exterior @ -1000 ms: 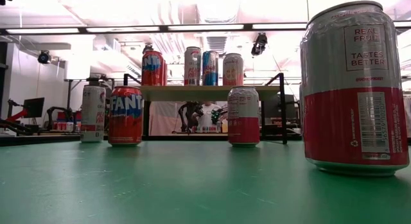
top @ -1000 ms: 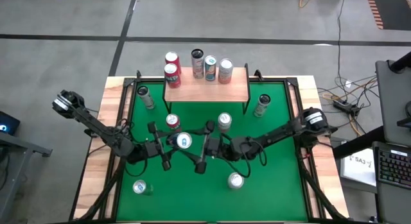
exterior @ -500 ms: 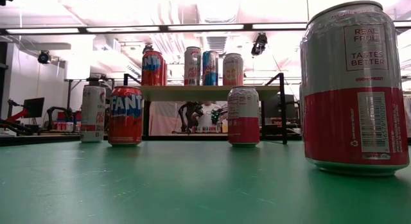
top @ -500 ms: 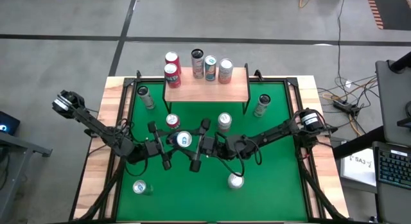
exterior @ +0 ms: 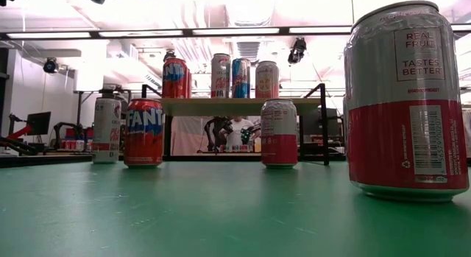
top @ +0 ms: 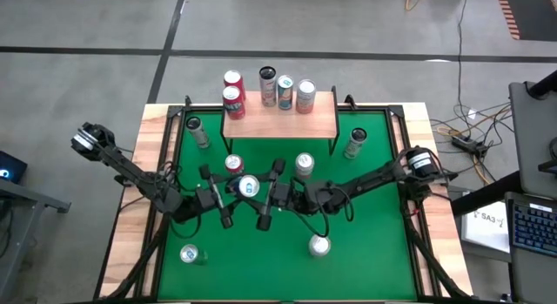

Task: Place canned beverage on shelf
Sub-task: Put the right blue soda can on the shelf aligned with other blue soda cans

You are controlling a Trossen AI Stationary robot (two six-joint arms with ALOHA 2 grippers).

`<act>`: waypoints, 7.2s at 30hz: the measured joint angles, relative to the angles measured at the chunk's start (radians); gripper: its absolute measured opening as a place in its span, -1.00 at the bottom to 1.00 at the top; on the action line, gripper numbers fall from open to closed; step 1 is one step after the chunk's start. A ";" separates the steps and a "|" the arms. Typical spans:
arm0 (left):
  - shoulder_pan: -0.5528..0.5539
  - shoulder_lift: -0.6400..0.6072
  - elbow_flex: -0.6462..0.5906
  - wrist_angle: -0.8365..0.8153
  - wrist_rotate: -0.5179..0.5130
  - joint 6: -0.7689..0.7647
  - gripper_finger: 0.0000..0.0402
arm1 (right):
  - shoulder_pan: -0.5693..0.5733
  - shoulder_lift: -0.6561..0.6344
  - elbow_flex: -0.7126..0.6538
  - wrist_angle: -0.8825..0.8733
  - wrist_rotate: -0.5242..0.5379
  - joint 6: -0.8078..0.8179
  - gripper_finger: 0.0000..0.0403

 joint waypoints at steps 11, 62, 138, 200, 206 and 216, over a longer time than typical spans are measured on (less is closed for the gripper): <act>0.000 -0.007 0.002 -0.013 -0.029 -0.022 0.54 | -0.002 -0.087 -0.001 -0.148 0.017 -0.014 0.07; 0.001 -0.009 0.000 -0.111 -0.078 -0.102 0.57 | -0.356 -0.310 -0.088 -0.792 -0.229 0.169 0.07; 0.001 -0.008 0.017 -0.065 -0.183 -0.206 0.56 | -0.554 -0.258 -0.229 -0.566 -0.149 0.342 0.07; -0.022 -0.011 0.017 -0.075 -0.180 -0.140 0.55 | -0.497 -0.338 0.072 -1.008 -0.148 0.293 0.43; -0.053 -0.049 0.017 -0.083 -0.182 -0.065 0.41 | -0.426 -0.320 0.180 -1.178 -0.149 0.313 -0.05; -0.066 -0.065 0.017 -0.143 -0.228 -0.019 0.19 | -0.415 -0.250 0.192 -1.219 -0.124 0.394 -0.92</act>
